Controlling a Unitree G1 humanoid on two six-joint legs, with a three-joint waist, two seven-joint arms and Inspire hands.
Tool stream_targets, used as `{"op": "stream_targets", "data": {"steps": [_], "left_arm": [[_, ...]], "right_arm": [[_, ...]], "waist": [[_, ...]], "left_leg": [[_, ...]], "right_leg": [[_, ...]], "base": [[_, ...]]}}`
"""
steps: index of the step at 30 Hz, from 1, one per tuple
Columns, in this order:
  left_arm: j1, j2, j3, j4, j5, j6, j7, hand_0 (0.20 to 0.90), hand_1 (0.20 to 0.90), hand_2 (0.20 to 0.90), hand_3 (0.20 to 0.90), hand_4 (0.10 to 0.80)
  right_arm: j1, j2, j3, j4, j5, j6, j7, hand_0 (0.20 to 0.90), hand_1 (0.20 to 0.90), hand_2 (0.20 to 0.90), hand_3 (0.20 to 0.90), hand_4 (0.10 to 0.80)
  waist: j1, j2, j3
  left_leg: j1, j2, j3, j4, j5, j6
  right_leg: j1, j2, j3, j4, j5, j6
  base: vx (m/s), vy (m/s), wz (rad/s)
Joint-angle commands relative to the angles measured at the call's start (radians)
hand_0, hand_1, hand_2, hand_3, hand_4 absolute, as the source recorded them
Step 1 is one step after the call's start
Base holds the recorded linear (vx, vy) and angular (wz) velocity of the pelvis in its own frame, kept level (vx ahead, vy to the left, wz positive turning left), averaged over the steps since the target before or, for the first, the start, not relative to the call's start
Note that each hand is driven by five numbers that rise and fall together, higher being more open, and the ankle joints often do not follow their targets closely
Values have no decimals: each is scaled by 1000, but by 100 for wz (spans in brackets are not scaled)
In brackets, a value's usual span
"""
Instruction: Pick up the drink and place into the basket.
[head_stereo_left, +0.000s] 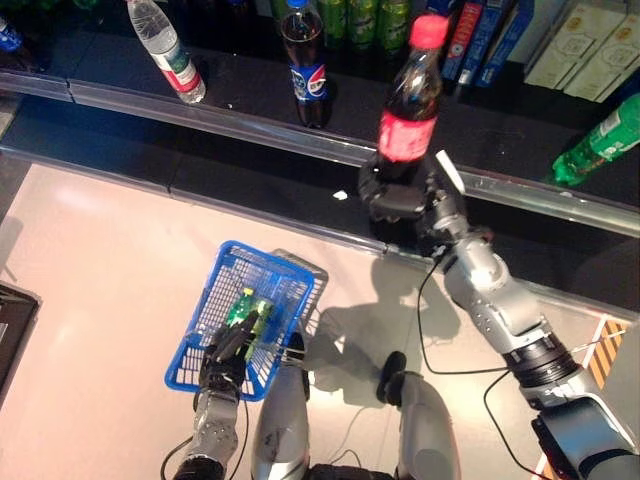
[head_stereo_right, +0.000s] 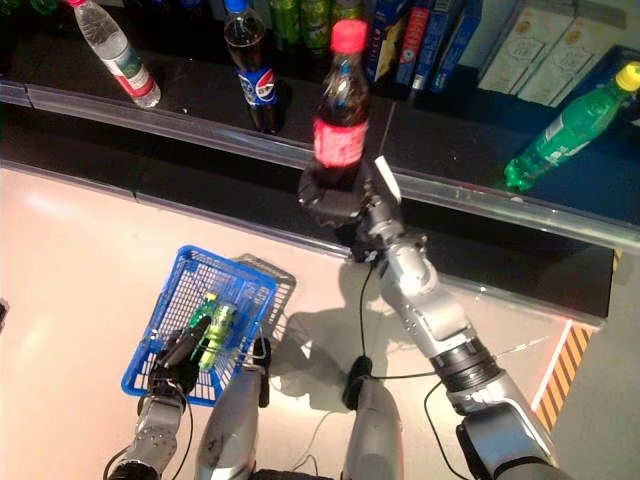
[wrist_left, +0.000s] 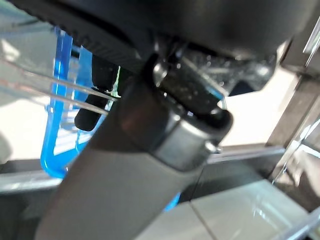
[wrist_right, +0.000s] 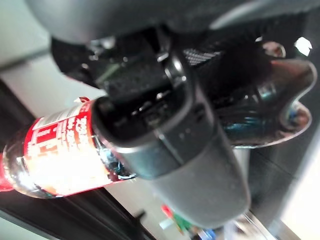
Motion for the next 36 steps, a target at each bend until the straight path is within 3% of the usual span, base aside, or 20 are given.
{"op": "stream_targets", "data": {"steps": [1,6,19,36], "left_arm": [[48,133,-20,-386,86,-118,-232,300,300,300,200,100],[27,155,-72,-508,48,-102,-281,300,300,300,200,100],[-7,192,-100,-699,-48,-78,-420,300,300,300,200,100],[-79,186,-119,-845,-81,16,-530,300,300,300,200,100]], "right_arm": [[-116,88,12,-165,8,-112,44,300,300,300,200,100],[-129,142,85,-97,17,-107,-5,300,300,300,200,100],[-122,256,181,162,-6,-125,-113,300,300,300,200,100],[-96,369,269,440,51,-119,-79,300,300,300,200,100]], "waist": [[36,-3,-97],[74,4,-76],[146,18,-49],[180,35,-24]], "left_leg": [[2,-41,-58,100,51,31],[4,-67,-88,80,32,40],[7,-115,-149,51,4,51],[-33,-144,-179,42,-12,55]], "right_leg": [[148,-14,-17,-81,17,-17],[155,-32,-48,-78,21,-5],[179,-63,-112,-110,51,23],[147,-82,-135,-116,75,42]], "base": [[-17,38,23],[-23,3,28],[11,-23,22],[-2,-38,8]]}}
